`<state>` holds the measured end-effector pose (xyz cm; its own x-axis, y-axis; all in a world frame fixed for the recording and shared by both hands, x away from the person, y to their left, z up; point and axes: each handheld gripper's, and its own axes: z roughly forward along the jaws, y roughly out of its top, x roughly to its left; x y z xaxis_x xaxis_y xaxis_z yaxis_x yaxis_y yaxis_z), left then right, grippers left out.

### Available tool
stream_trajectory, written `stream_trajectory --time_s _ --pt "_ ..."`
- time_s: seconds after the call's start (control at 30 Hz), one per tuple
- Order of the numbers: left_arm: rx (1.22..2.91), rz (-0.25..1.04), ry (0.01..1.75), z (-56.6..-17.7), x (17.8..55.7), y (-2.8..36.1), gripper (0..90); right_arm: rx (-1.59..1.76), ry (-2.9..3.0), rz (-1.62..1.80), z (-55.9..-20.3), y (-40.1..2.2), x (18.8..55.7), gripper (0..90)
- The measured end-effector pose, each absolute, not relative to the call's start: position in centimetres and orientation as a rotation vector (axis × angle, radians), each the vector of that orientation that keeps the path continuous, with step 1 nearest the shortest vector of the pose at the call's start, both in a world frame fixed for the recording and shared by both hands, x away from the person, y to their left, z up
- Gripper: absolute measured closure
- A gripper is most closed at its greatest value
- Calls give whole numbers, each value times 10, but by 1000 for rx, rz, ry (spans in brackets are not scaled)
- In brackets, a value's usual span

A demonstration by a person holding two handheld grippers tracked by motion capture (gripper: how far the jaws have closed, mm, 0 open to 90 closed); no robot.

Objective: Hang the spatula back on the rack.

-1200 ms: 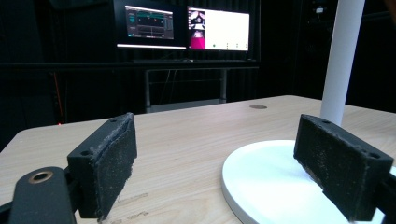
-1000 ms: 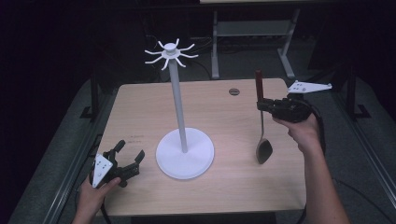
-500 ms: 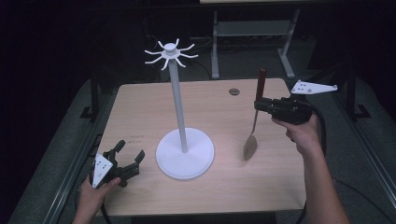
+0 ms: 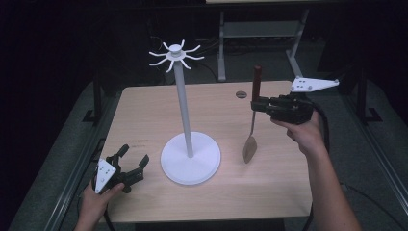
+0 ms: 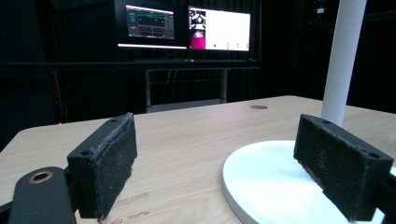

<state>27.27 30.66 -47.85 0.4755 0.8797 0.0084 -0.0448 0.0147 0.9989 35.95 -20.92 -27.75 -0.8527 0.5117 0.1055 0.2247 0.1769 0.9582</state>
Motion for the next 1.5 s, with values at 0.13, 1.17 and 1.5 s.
stream_trajectory --time_s 0.13,1.17,1.5 --pt "1374 857 809 -478 273 307 128 637 2245 1768 -264 -193 361 731" --pt "1381 843 816 -478 275 307 129 352 2348 1815 -213 -124 371 731" --pt "1379 843 811 -478 274 307 129 342 2375 1779 -214 -107 377 730"
